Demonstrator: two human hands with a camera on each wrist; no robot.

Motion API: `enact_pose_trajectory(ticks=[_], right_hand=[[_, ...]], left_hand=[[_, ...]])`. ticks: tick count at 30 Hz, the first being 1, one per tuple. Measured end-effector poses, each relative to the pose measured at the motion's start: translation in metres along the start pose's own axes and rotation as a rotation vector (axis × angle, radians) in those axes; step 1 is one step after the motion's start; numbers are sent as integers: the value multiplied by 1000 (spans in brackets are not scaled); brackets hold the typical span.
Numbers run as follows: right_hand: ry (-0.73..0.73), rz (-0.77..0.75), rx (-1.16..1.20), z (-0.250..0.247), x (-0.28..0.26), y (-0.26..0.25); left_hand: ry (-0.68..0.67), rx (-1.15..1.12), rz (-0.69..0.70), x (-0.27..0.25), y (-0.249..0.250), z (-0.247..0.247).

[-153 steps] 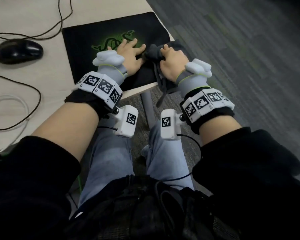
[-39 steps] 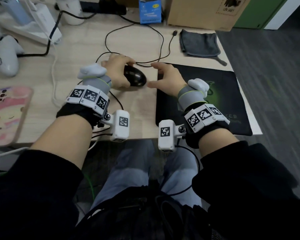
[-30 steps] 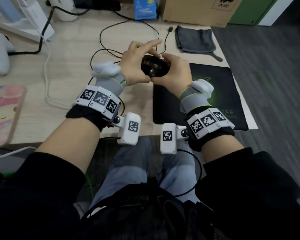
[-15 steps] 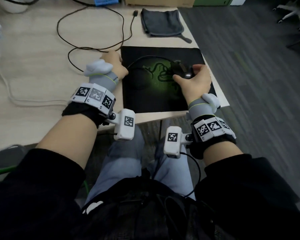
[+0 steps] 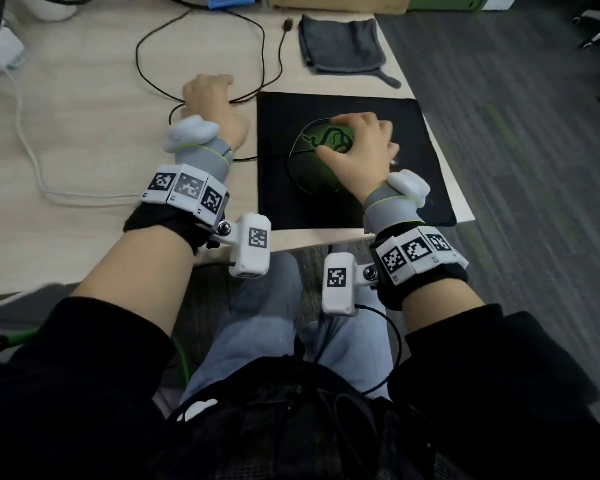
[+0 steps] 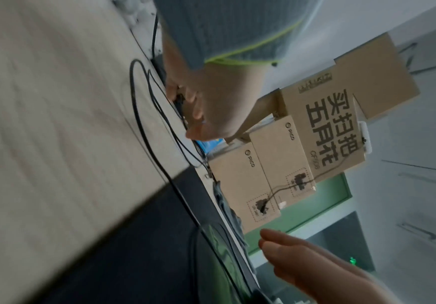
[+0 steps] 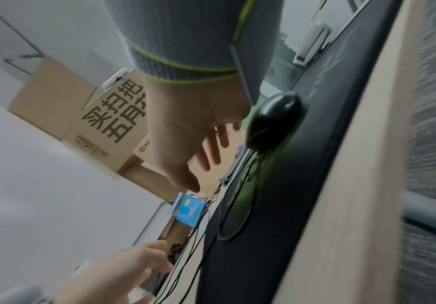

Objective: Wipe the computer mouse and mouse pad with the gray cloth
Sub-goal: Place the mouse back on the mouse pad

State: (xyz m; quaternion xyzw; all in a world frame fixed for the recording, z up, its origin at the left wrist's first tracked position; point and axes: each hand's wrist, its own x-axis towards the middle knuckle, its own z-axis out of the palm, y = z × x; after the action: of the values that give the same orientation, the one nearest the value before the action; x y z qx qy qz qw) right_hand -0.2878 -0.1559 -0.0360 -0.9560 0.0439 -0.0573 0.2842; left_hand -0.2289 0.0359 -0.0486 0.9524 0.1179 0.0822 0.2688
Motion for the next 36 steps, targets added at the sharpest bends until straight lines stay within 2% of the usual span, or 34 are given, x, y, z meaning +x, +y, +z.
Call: enact_pose_trajectory(ticks=[2, 4, 7, 10, 12, 15, 17, 19, 21, 23, 24, 27, 29, 31, 33, 36], right_hand=[[-125, -100, -8, 6, 3, -14], [-252, -122, -52, 13, 8, -29], [-387, -82, -151, 22, 14, -44], [-405, -54, -190, 27, 18, -44], [-381, -52, -152, 31, 21, -43], [-259, -52, -59, 30, 22, -43], [-88, -16, 55, 24, 22, -42], [165, 39, 229, 14, 20, -41], [424, 16, 372, -4, 16, -37], [560, -36, 336, -18, 12, -30], [574, -53, 250, -24, 10, -26], [438, -63, 53, -30, 6, -7], [303, -40, 72, -34, 2, 9], [239, 19, 76, -40, -5, 23], [209, 136, 40, -45, -9, 33], [179, 301, -17, -48, -17, 49]], left_hand=[[-117, 202, -85, 10, -13, 0], [-191, 281, -113, 19, -27, 3], [-136, 145, -122, 20, -36, -3], [-141, 50, -86, 14, -35, -8], [-120, -72, 19, 11, -29, -12], [-57, -400, 201, 7, -8, -24], [-61, -513, 345, 2, 11, -34], [-88, -533, 459, -1, 30, -41], [-132, -508, 537, -5, 49, -40], [-198, -503, 575, -12, 66, -34], [-230, -515, 582, -16, 73, -29], [-361, -525, 609, -29, 87, -14], [-472, -450, 666, -38, 91, -8], [-532, -326, 672, -42, 90, -6], [-498, -240, 622, -42, 82, -6], [-289, -134, 471, -46, 69, -7]])
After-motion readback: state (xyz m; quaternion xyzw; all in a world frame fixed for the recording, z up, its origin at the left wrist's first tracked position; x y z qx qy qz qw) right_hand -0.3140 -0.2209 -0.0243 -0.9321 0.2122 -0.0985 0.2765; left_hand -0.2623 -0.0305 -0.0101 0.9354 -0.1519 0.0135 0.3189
